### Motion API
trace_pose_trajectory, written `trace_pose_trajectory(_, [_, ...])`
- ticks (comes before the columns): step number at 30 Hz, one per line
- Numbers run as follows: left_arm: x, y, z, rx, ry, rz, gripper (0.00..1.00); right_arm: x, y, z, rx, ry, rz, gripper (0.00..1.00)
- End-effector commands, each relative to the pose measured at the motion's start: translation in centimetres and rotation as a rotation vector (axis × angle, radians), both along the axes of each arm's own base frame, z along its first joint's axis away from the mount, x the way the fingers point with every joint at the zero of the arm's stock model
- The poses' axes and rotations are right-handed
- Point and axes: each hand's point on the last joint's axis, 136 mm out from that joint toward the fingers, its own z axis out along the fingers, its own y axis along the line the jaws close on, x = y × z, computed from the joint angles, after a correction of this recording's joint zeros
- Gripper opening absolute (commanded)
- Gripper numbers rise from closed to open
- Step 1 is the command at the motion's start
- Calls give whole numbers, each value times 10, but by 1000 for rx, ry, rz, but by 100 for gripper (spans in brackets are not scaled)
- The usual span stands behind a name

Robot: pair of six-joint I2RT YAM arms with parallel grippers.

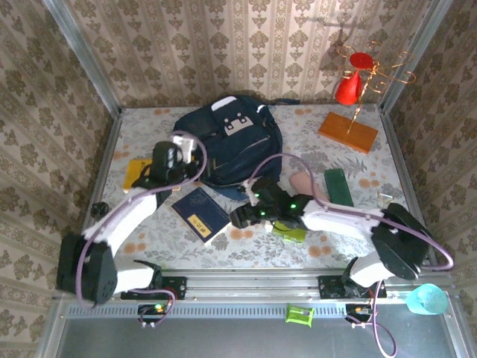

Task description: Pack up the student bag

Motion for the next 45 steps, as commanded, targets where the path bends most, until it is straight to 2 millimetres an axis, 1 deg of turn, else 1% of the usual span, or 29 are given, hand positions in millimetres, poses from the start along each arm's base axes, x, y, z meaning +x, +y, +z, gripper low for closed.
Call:
trace_pose_trajectory(1, [-34,66,-49,30,165,356,80,5,39,0,45,32,-15,82])
trace_pose_trajectory(2, [-50,75,-64,47,216,392,80,7,47,-7,39,54,-17,82])
trace_pose_trajectory(3, [-64,81,-73,45,250,411,80,10,53,-15,32,76,-27,83])
trace_pose_trajectory(4, [-76,84,-84,46,286,419,81,14,56,-21,22,89,-39,84])
trace_pose_trajectory(6, [-95,89,-99,33,342,439,81,22,63,-31,-9,92,-46,86])
trace_pose_trajectory(9, [-112,86,-114,-14,409,443,82,31,69,-45,-70,98,-53,87])
trace_pose_trajectory(13, [-126,80,-132,-34,497,420,80,41,68,-59,-135,95,-73,87])
trace_pose_trajectory(15, [-128,68,-139,-76,527,371,77,46,66,-63,-163,84,-81,87])
trace_pose_trajectory(18, [-127,52,-142,-124,576,316,70,49,61,-72,-192,105,-92,87])
trace_pose_trajectory(21, [-127,46,-150,-132,604,292,63,48,60,-80,-208,138,-83,87])
trace_pose_trajectory(23, [-126,43,-155,-150,617,285,59,42,65,-81,-190,167,-61,86])
trace_pose_trajectory(26, [-126,35,-158,-189,633,267,52,31,78,-77,-89,238,-16,81])
trace_pose_trajectory(28, [-126,35,-159,-198,634,268,50,28,86,-69,7,287,-3,75])
trace_pose_trajectory(33, [-126,41,-163,-232,632,291,45,34,95,-46,214,351,5,59])
trace_pose_trajectory(36, [-125,42,-163,-270,635,291,42,34,100,-33,283,367,31,54])
trace_pose_trajectory(38, [-123,40,-160,-315,632,286,40,32,101,-27,313,369,47,52])
trace_pose_trajectory(42, [-117,31,-147,-419,603,252,31,32,97,-28,309,361,33,51])
trace_pose_trajectory(45, [-116,31,-140,-428,586,250,24,32,91,-37,274,360,11,51])
